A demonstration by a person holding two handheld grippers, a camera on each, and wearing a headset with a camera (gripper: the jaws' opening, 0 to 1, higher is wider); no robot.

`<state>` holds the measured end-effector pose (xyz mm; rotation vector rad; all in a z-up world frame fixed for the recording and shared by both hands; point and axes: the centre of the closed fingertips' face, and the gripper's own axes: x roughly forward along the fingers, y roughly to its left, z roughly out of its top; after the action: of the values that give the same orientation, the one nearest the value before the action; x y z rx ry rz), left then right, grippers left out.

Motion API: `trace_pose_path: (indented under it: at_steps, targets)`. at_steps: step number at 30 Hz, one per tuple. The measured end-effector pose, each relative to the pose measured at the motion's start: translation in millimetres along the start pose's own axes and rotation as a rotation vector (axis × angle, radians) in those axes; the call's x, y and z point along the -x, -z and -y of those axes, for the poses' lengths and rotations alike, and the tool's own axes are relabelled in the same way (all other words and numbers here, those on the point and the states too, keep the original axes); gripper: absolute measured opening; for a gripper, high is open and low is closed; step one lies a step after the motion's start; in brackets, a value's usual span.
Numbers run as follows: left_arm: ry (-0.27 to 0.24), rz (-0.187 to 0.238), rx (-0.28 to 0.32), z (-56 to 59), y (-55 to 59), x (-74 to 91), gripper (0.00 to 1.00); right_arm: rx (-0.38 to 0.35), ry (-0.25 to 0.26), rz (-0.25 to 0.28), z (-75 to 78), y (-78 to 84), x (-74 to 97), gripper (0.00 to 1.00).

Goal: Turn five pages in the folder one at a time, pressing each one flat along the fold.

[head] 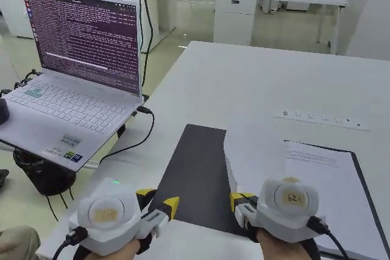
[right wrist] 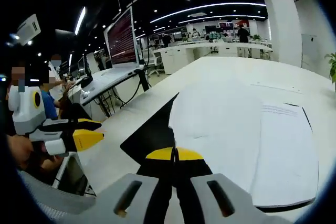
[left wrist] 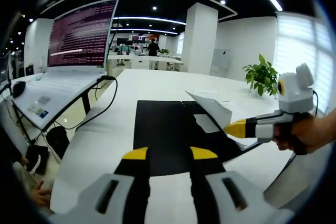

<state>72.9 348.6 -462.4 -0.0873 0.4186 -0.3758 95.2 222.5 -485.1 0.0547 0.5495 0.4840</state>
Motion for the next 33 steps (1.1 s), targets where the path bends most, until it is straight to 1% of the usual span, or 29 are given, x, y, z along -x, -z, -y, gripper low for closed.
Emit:
trace_pose_path:
  at_steps: [5, 6, 9, 10, 11, 13, 16, 19, 24, 26, 29, 30, 33]
  targets:
    - [-0.015, -0.003, 0.015, -4.9, 2.4, 7.4, 0.28, 0.063, -0.001, -0.046, -3.5, 15.5, -9.6, 0.0]
    - [-0.019, -0.007, 0.017, -6.2, 4.0, 9.0, 0.28, 0.086, -0.003, -0.067, -3.4, 21.2, -11.7, 0.0]
    - [-0.024, -0.013, 0.017, -8.6, 6.5, 11.7, 0.27, 0.109, 0.0, -0.1, -2.3, 31.5, -16.3, 0.0]
    - [-0.026, -0.018, 0.02, -9.4, 8.0, 12.5, 0.27, 0.117, 0.001, -0.119, -1.9, 37.1, -18.5, 0.0]
    - [-0.025, -0.021, 0.022, -9.7, 9.0, 12.9, 0.28, 0.112, 0.003, -0.125, -1.2, 39.4, -20.0, 0.0]
    - [-0.022, -0.029, 0.029, -9.5, 11.1, 13.9, 0.28, 0.078, 0.012, -0.143, 1.4, 45.7, -23.2, 0.0]
    - [-0.015, -0.036, 0.032, -7.4, 13.0, 14.8, 0.28, 0.101, 0.011, -0.156, 0.2, 49.6, -27.3, 0.0]
    - [-0.008, -0.041, 0.035, -4.9, 14.5, 14.4, 0.28, 0.086, 0.011, -0.169, 2.3, 53.4, -30.6, 0.0]
    - [0.002, -0.05, 0.036, 0.9, 17.8, 12.5, 0.28, 0.118, 0.008, -0.193, 2.2, 61.4, -33.0, 0.0]
    - [0.008, -0.054, 0.031, 3.6, 19.5, 11.7, 0.28, 0.165, 0.007, -0.212, 3.1, 66.4, -33.4, 0.0]
    - [0.016, -0.066, 0.023, 6.7, 22.0, 10.5, 0.28, 0.19, 0.003, -0.216, 3.2, 69.3, -34.3, 0.0]
    - [0.02, -0.069, 0.022, 7.8, 22.5, 9.8, 0.28, 0.209, 0.002, -0.211, 3.3, 68.5, -34.9, 0.0]
    - [0.032, -0.082, 0.008, 12.0, 24.1, 5.4, 0.28, 0.271, -0.008, -0.218, 1.4, 68.3, -34.5, 0.0]
